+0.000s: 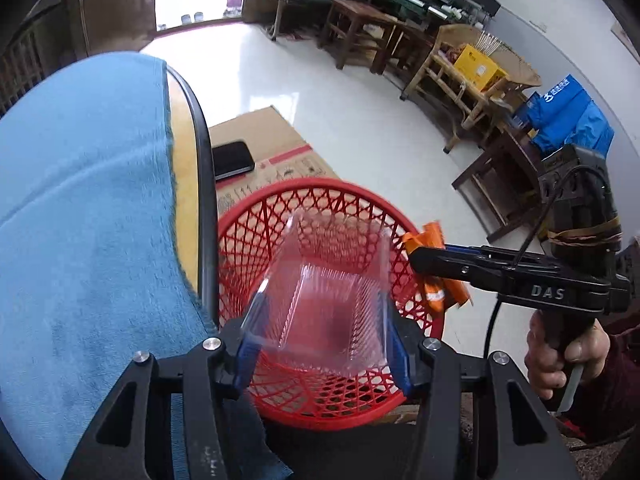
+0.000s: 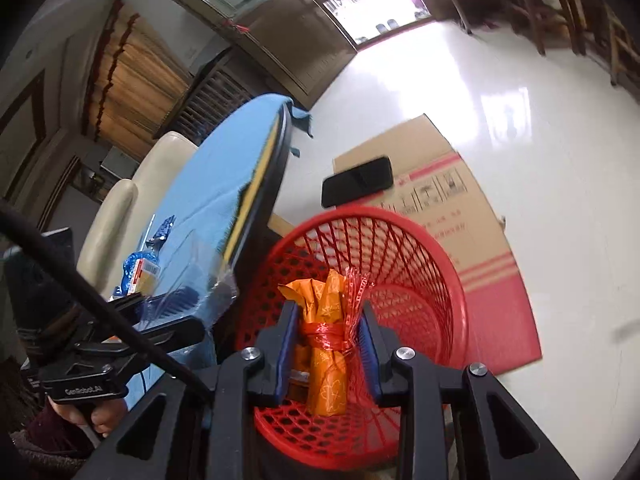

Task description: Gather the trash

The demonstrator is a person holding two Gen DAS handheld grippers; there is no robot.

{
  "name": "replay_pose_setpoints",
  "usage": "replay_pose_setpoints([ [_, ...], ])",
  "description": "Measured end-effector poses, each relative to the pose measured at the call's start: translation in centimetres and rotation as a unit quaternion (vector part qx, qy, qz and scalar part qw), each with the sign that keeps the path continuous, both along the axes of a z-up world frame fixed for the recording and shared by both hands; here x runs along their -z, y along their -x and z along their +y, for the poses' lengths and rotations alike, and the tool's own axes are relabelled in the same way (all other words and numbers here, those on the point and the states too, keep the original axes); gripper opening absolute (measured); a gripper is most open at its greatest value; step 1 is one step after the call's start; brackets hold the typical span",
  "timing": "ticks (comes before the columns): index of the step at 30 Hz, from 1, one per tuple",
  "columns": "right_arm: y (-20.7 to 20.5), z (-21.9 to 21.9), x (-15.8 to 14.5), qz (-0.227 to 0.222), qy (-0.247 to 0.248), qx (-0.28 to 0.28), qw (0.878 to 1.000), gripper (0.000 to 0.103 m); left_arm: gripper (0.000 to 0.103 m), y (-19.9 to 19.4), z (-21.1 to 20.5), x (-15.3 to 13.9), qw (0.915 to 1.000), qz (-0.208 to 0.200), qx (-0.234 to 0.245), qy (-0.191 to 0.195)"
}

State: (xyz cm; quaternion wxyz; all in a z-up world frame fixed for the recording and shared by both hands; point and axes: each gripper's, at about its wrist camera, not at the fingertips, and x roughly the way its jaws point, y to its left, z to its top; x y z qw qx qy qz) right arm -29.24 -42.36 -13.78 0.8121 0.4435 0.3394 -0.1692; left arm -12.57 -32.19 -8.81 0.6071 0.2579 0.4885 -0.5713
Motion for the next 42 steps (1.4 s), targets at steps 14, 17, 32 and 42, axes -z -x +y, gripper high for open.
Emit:
replay_pose_setpoints([
  [14,-3.2,0.1,-2.8,0.017,0.01,-0.003,1.0,0.067,0.065,-6.3,8.9,-3.2,0.988,-0.072,-0.101,0.092],
  [17,-6.6,0.9,-4.0,0.025,0.03,-0.023,0.999,0.067,0.065,-9.4,12.9,-3.1,0.9788,-0.103,-0.149,0.095],
  [32,-28.0,8.0,-6.9,-0.008,0.086,-0.169,0.982,0.067,0.067,-24.5,28.1,-3.0,0.9029,-0.219,-0.358,0.093],
  [42,-35.2,9.5,-7.0,-0.025,0.104,-0.209,0.972,0.067,0.069,-30.5,30.1,-4.1,0.8753,-0.222,-0.412,0.123],
])
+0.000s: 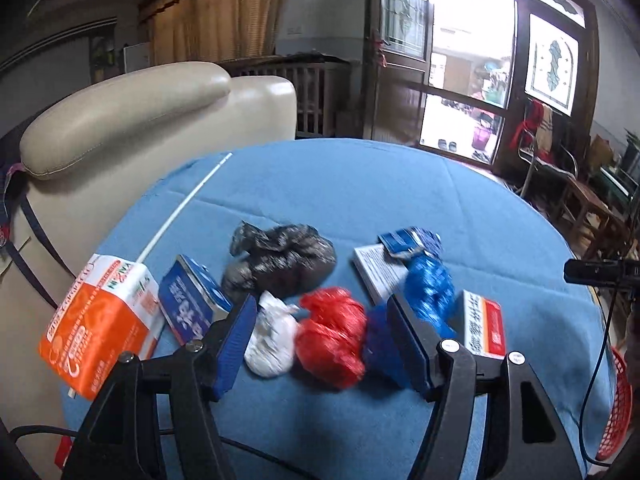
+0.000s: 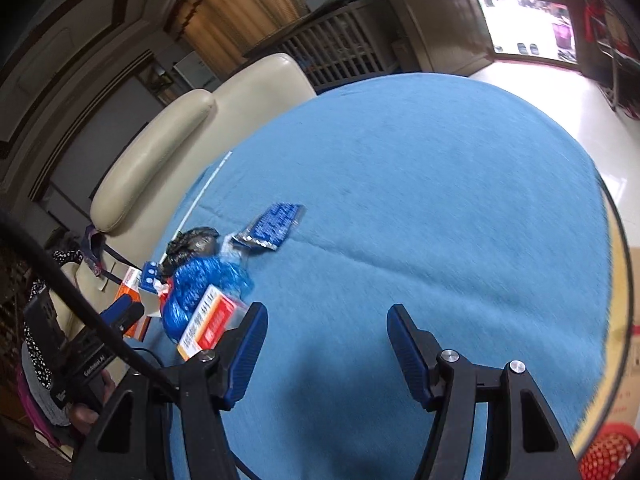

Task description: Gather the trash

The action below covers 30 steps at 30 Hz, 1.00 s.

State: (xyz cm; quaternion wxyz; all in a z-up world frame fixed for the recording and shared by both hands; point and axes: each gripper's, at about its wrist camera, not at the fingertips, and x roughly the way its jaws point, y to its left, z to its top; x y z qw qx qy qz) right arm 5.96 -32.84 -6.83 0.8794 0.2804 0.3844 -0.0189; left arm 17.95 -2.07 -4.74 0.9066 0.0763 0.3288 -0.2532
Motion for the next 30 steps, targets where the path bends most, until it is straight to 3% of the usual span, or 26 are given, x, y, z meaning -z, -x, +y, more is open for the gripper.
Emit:
replay_pose_setpoints([
  [6,-2.4,0.6,0.3,-0.008,-0.006,-0.015,1.0,0.067,0.069,-3.2,1.3,-0.9,0.9987,-0.016,-0.042,-0.022],
  [12,-5.7,1.2,-1.1,-0.035,0.004,-0.024,0.999,0.067,0.07,-7.1,3.9,-3.1,0.994,0.011,-0.109,-0.006],
  [16,-9.2,2.2,-1.6,-0.032,0.016,-0.037,0.999,0.067,0.07,-10.6,4.4,-3.9,0.991,0.035,-0.129,0.004],
  [20,-12.8,3.3,-0.9,-0.02,0.012,-0.041,0.999,0.067,0.07,-14.8,4.2,-3.5,0.9845,0.09,-0.149,0.021],
  [22,-14.7,4.1,-0.6,-0.017,0.022,-0.042,0.999,0.067,0.07,-16.7,4.0,-2.7,0.9793,0.111,-0.169,0.013],
  [23,-15.7,4.4,-0.5,-0.015,0.03,-0.042,0.999,0.067,0.069,-17.7,4.0,-2.1,0.9762,0.13,-0.173,0.011],
  [26,-18.4,5.1,0.2,-0.002,0.035,-0.04,0.999,0.067,0.041,-19.5,3.7,0.1,0.9656,0.192,-0.175,0.014],
  [28,-20.3,5.5,0.8,0.009,0.038,-0.039,0.998,0.067,0.037,-20.4,3.1,1.7,0.9585,0.228,-0.171,0.009],
  [30,-21.8,5.8,1.6,0.022,0.044,-0.036,0.998,0.067,0.026,-20.7,2.6,3.1,0.9536,0.251,-0.166,0.011],
])
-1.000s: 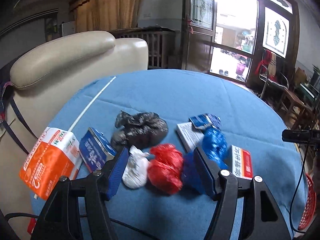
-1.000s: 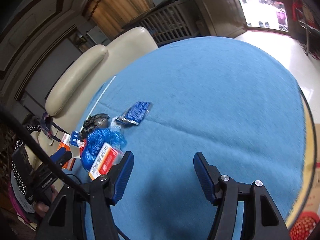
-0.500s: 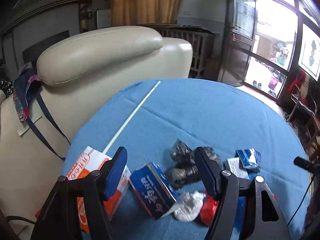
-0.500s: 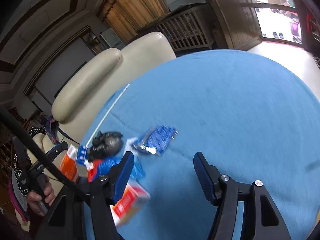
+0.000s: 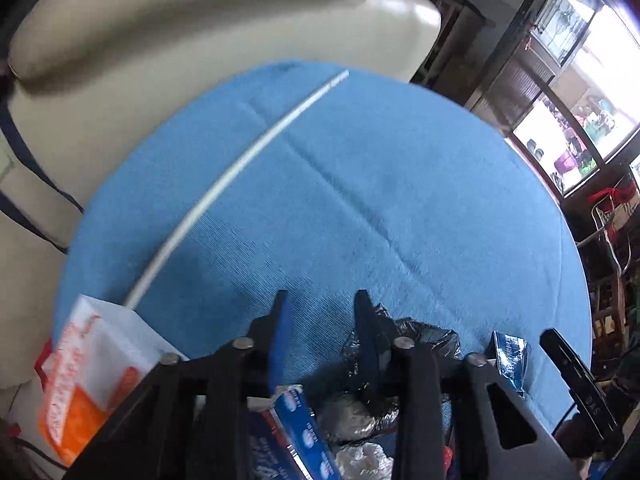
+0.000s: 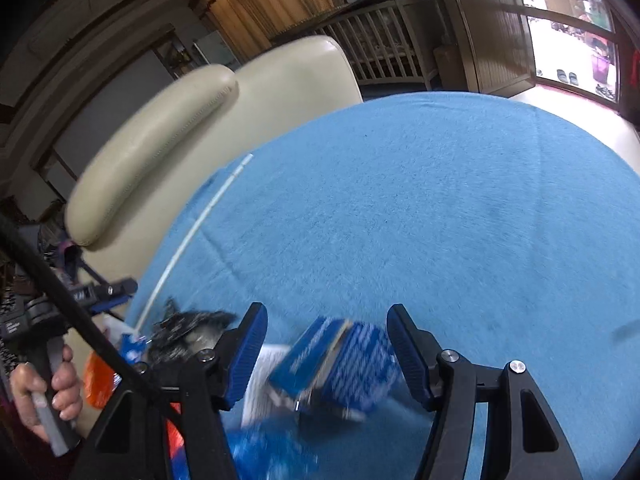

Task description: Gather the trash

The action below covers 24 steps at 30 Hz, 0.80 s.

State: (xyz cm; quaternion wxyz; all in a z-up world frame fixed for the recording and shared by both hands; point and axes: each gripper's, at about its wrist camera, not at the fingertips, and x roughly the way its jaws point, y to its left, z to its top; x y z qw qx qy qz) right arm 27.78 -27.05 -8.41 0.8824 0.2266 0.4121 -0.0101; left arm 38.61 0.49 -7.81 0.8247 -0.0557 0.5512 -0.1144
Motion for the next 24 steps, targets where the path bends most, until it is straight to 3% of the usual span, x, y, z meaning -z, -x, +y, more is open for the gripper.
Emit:
replay_pose_setpoints([
  [5,-3.4,0.9,2.8,0.064,-0.006,-0.037,0.997,0.065,0.016,1.1,-1.3,3.7,0.9968,0.06,0.03,0.044],
  [7,-3.3,1.5,3.0,0.067,-0.012,-0.048,0.997,0.056,0.015,2.4,-1.7,4.7,0.9956,0.069,0.042,0.047],
  [10,-2.8,3.6,3.1,0.076,0.026,-0.094,0.992,0.047,0.014,4.8,-2.2,5.0,0.9937,0.064,0.064,0.066],
  [15,0.4,4.5,3.4,0.084,0.015,-0.143,0.986,0.045,0.012,10.5,-3.4,5.2,0.9902,0.069,0.095,0.077],
  [20,6.4,3.3,2.9,0.071,-0.016,-0.145,0.987,0.045,0.011,16.8,-5.0,4.8,0.986,0.073,0.124,0.083],
  [23,9.9,1.2,2.1,0.048,-0.042,-0.112,0.992,0.046,0.013,19.4,-4.6,1.9,0.9852,0.047,0.134,0.097],
  [24,11.2,0.2,1.6,0.037,-0.056,-0.097,0.993,0.05,0.023,20.2,-4.1,0.7,0.9854,0.033,0.135,0.098],
])
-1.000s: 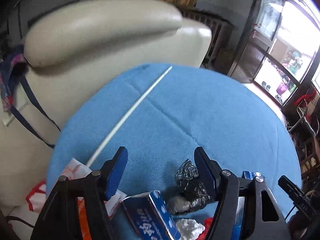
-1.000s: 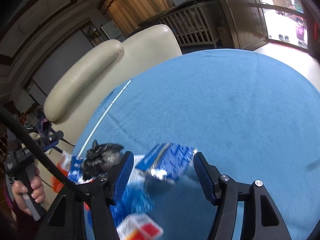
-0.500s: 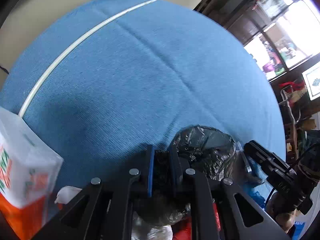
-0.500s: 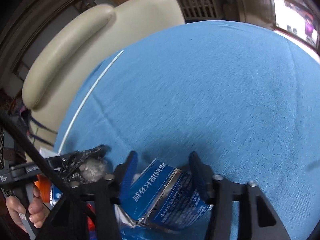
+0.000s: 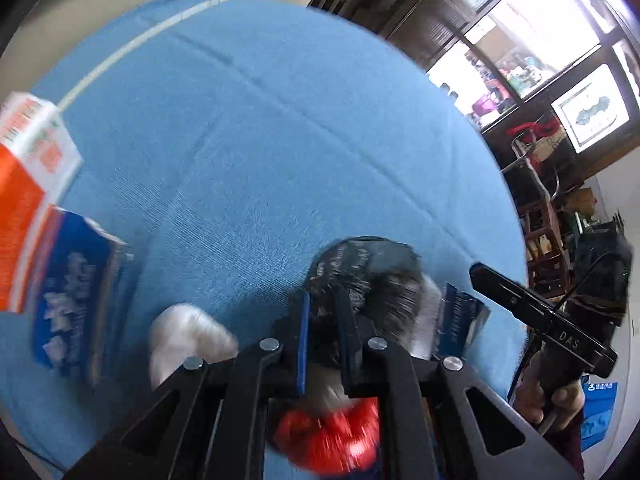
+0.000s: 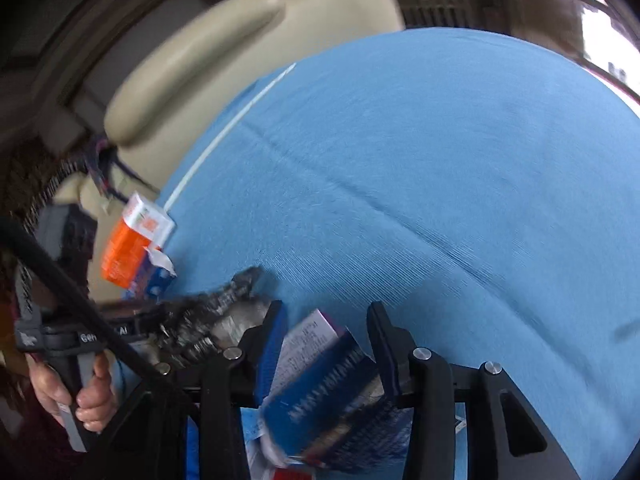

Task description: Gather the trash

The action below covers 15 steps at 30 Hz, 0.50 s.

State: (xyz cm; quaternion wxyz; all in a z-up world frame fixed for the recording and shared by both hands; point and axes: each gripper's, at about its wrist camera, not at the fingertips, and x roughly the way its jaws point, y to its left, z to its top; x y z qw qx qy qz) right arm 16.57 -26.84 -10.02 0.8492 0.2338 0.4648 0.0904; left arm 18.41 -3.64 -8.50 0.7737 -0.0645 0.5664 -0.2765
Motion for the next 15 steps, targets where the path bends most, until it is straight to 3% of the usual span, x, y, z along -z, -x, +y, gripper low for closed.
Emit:
replay_pose_setpoints([
  [1,1.4,-0.8,-0.5,-0.006,-0.009,0.01,1.0,0.053,0.032,1.0,1.0,-1.5,0.9998,-0.02,-0.004,0.001],
  [2,2.8,-1.5,-1.1,-0.014,-0.017,0.022,1.0,0.059,0.053,1.7,2.0,-2.7,0.9992,-0.039,-0.012,-0.003],
  [3,4.4,-2.2,-1.8,-0.025,-0.023,0.032,0.999,0.061,0.067,2.2,3.2,-3.9,0.9979,-0.059,-0.026,-0.011],
  [6,7.9,-2.4,-3.7,-0.051,-0.038,0.039,0.997,0.067,0.068,3.4,7.3,-6.2,0.9922,-0.098,-0.072,-0.026],
  [11,12.0,-1.3,-3.1,-0.043,-0.09,0.037,0.994,0.069,0.068,2.7,10.5,-4.4,0.9896,-0.057,-0.12,-0.055],
  [15,13.7,0.8,-1.8,-0.02,-0.09,0.019,0.996,0.069,0.068,2.8,11.3,-3.1,0.9882,-0.038,-0.142,-0.045],
])
